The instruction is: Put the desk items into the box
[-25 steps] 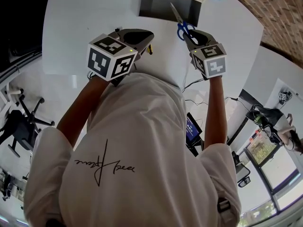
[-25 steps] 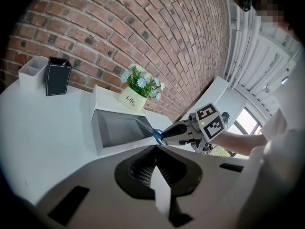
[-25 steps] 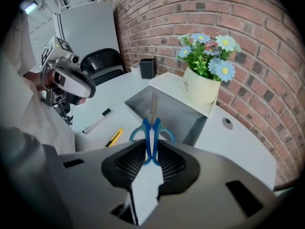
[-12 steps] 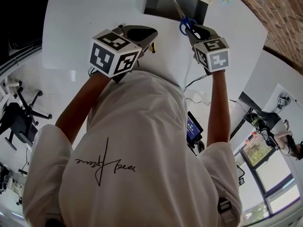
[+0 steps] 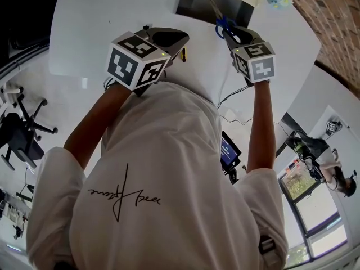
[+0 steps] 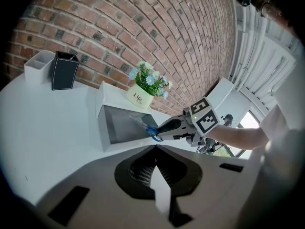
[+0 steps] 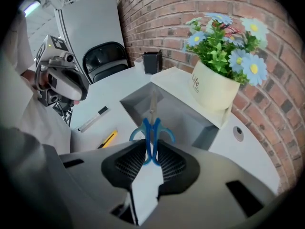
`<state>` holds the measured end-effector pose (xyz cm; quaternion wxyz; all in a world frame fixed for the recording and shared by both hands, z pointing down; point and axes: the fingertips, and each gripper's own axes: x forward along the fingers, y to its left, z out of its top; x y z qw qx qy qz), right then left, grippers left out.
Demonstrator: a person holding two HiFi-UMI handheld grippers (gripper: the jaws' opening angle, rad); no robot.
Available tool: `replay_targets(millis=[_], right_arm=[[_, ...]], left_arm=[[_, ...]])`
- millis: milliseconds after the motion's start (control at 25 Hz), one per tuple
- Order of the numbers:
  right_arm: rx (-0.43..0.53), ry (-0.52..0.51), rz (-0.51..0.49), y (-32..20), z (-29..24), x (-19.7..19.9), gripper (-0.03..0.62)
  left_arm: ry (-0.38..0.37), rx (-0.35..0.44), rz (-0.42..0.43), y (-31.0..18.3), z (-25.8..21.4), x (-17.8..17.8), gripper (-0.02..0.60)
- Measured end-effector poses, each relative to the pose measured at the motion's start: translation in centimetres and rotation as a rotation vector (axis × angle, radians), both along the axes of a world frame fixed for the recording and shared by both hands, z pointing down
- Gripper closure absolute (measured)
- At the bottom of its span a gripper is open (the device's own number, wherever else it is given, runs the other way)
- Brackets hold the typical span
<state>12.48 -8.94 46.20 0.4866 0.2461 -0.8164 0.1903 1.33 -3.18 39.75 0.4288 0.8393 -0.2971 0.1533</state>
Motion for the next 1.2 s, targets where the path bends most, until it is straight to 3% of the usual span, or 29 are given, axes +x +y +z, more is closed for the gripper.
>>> replay_targets(millis=[1200], right_arm=[[-0.046, 0.032, -0.058, -3.2, 1.9, -1.9, 0.499]], left_arm=[[0.014, -0.059, -0.055, -0.4, 1.5, -2.3, 0.577]])
